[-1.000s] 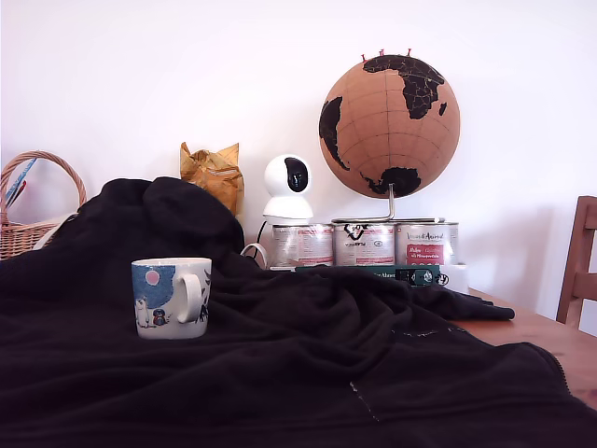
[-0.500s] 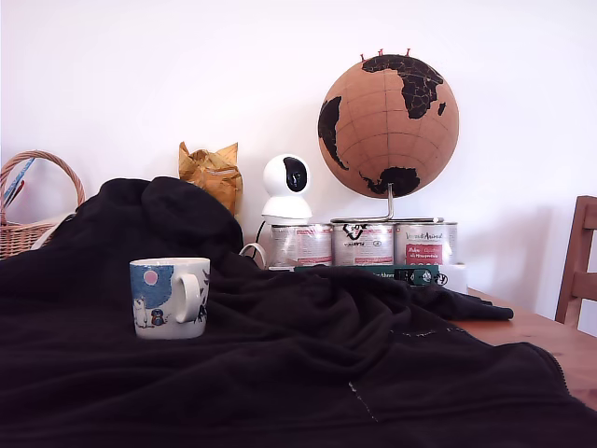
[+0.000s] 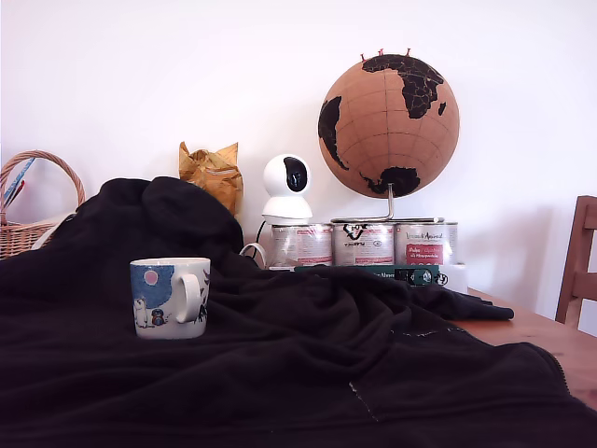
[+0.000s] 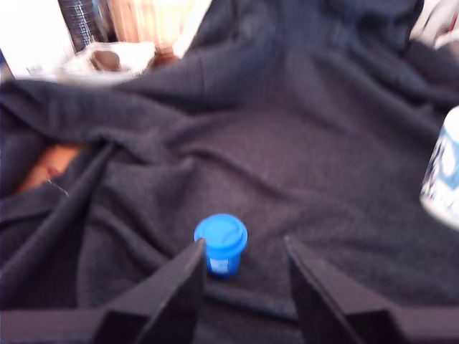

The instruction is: Pick the blue coffee capsule and place it inside the blue coffee cup

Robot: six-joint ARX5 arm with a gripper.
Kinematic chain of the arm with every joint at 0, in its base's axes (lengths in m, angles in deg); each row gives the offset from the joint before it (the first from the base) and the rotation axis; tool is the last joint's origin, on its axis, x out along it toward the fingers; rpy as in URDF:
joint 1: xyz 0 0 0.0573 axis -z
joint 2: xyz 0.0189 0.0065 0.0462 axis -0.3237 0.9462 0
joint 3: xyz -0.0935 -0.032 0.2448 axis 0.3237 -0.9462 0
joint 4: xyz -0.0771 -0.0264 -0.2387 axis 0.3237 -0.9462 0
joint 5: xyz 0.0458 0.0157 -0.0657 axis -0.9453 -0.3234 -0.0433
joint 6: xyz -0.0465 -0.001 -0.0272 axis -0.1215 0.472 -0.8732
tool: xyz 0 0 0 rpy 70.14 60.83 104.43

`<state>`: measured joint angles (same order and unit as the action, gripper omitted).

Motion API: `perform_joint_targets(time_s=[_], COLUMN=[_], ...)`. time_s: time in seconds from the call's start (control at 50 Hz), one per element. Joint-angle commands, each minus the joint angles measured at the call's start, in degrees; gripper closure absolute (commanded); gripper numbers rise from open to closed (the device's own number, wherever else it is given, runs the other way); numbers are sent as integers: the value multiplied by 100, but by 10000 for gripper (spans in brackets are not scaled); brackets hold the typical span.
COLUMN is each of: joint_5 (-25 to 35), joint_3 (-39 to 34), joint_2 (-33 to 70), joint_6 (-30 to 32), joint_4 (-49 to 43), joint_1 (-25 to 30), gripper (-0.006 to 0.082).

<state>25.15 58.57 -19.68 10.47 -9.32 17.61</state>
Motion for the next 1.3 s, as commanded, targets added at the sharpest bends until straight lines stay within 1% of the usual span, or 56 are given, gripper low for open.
perform_joint_targets(time_s=[0.0, 0.12, 0.26, 0.44, 0.54, 0.66, 0.86, 0.92, 0.98, 1.18, 1.28], joint_5=[-2, -68, -59, 146, 343, 400, 514, 514, 511, 509, 516], joint_3=[24, 26, 26, 120, 260, 455, 909, 1012, 1071, 1117, 1126], joint_2=[339, 1003, 1731, 2594, 3060, 3543, 4288, 4459, 4566, 4621, 4621], joint_6=[61, 138, 164, 179, 184, 317, 435, 435, 435, 437, 437], joint_4=[310, 804, 1493, 2221, 2452, 2662, 2662, 2662, 2660, 2664, 2664], joint_1=[-11, -35, -219, -470, -553, -564, -619, -623, -623, -649, -649], gripper=[189, 189, 191, 192, 192, 192, 199, 230, 281, 526, 608])
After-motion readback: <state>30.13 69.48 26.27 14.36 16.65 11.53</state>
